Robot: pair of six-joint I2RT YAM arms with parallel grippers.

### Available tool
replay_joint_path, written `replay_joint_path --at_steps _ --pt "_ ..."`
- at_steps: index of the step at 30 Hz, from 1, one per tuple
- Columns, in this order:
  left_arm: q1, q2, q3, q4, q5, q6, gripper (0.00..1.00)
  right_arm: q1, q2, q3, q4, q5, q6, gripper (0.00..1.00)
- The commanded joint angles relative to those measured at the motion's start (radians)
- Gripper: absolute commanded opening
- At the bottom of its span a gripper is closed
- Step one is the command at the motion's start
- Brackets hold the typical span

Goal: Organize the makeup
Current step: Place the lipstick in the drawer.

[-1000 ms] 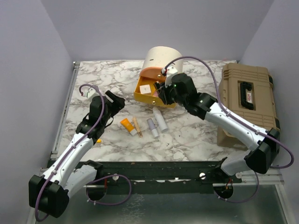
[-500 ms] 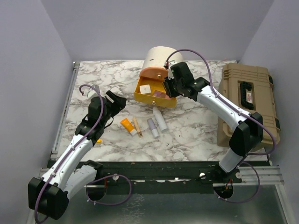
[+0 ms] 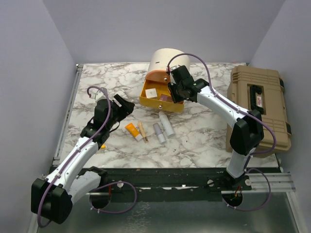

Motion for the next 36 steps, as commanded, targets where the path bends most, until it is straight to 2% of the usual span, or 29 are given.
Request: replay_joint_path --at_steps 1,5,11,17,20,24,27,29,31,36 --pt "0.005 0.002 0.001 0.018 0.027 -0.001 0.72 -0.005 0.045 0.054 -0.033 0.078 -0.032 0.34" --pt "0.005 0.007 0.001 0.018 0.028 0.002 0.72 -0.005 0.047 0.064 -0.041 0.089 -0.039 0.42" --pt "0.005 0.023 0.013 0.019 0.042 0.009 0.73 -0.004 0.007 0.062 -0.011 0.062 -0.042 0.42" --pt "0.005 0.059 0.045 0.025 0.069 0.043 0.73 -0.004 -0.094 0.043 0.034 -0.052 -0.012 0.43" --pt "0.005 0.076 0.056 0.028 0.076 0.052 0.73 -0.004 -0.174 -0.028 0.093 -0.147 -0.001 0.44" --pt "0.004 0.092 0.055 0.036 0.088 0.051 0.72 -0.003 -0.319 -0.236 0.267 -0.320 0.071 0.49" --pt "0.005 0.097 0.049 0.049 0.088 0.045 0.72 -0.001 -0.398 -0.359 0.395 -0.515 0.142 0.46" --pt "0.004 0.100 0.046 0.054 0.089 0.043 0.73 0.016 -0.405 -0.399 0.439 -0.570 0.192 0.44" --pt "0.004 0.101 0.043 0.055 0.089 0.040 0.73 0.057 -0.395 -0.412 0.443 -0.554 0.207 0.44" --pt "0.005 0.102 0.042 0.060 0.088 0.038 0.73 0.137 -0.323 -0.416 0.435 -0.401 0.212 0.44"
